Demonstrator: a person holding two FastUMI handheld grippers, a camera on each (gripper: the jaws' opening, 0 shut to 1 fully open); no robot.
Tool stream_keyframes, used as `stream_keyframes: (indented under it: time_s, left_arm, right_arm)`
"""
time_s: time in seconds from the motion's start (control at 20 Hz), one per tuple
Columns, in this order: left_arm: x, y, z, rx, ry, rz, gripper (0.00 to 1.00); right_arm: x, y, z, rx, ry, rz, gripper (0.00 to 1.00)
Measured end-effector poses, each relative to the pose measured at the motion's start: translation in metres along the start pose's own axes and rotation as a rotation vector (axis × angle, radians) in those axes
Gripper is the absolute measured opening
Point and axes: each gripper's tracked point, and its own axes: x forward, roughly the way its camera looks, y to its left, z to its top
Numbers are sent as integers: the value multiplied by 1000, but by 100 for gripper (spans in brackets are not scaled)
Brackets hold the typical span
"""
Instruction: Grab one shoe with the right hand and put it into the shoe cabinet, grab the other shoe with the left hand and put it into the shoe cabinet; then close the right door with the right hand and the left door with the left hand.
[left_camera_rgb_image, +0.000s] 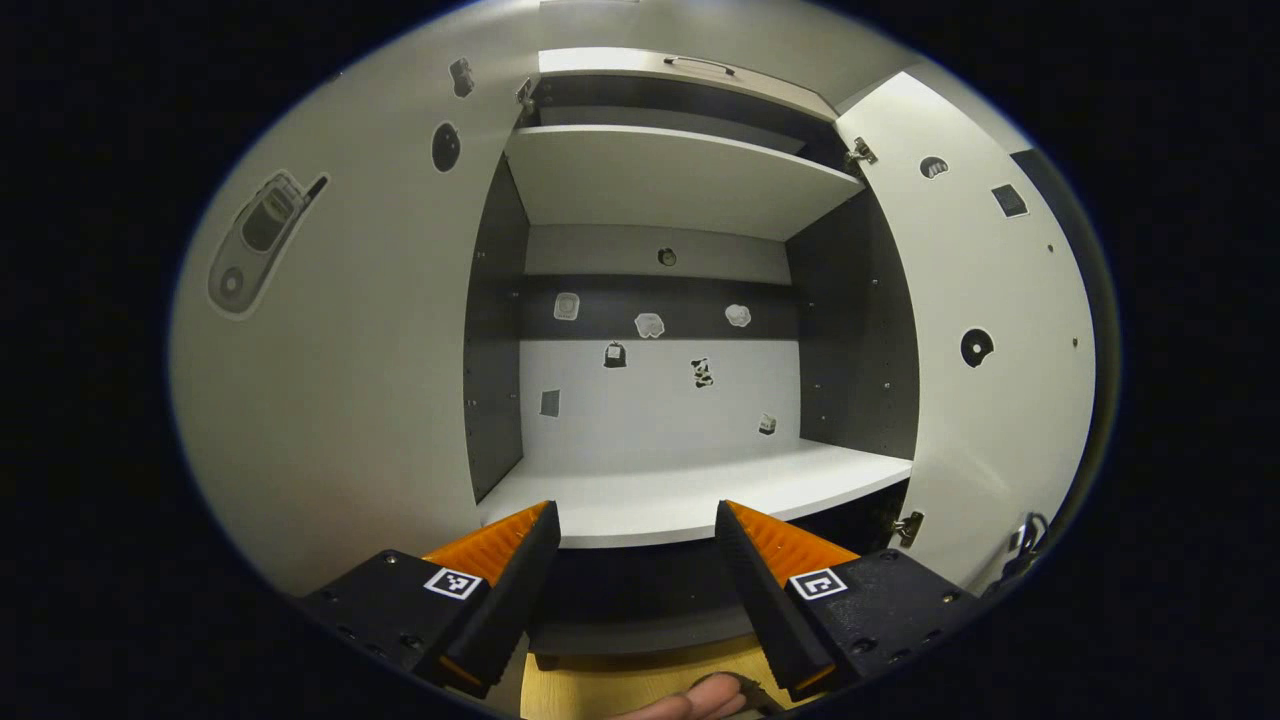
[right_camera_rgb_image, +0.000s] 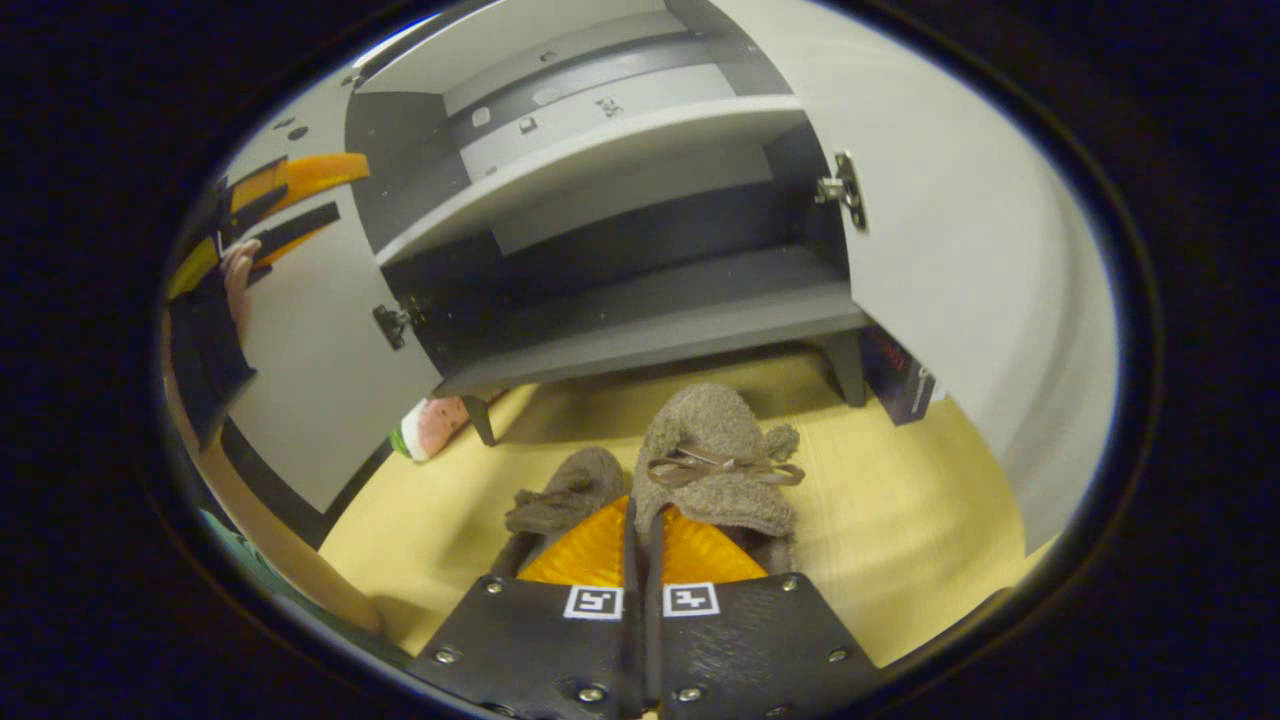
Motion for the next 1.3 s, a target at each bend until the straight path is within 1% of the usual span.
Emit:
stream_keyframes:
  time_s: [0.15,0.35,0.4,0.45,0.6,0.75,0.9,1.0,1.15,1.3]
  left_arm:
    - [0,-3,-1,-8,9,-11,96]
    - [0,0,0,-12,5,-8,96]
    - [0,2,0,-13,5,-4,96]
    - [0,3,0,-13,8,-1,96]
    - [-1,4,-1,-19,13,-4,96]
    - [-3,6,3,-31,6,-3,96]
    - [-7,7,6,-32,-4,-9,96]
    - [-9,5,8,-31,-9,-16,96]
    - [-12,2,9,-37,-8,-32,95]
    - [-14,-1,9,-51,-4,-55,95]
  right_arm:
    - [-31,19,46,-34,-66,26,1]
    - [-76,46,120,-128,-189,40,1]
    - [-88,54,139,-154,-219,42,2]
    - [-97,61,160,-165,-252,42,1]
    - [-117,86,217,-200,-330,51,1]
    - [-125,108,270,-291,-397,29,1]
    - [-109,115,320,-336,-437,-30,1]
    - [-87,113,345,-338,-426,-63,1]
    - [-38,102,365,-331,-367,-107,1]
    - [10,77,367,-357,-290,-188,1]
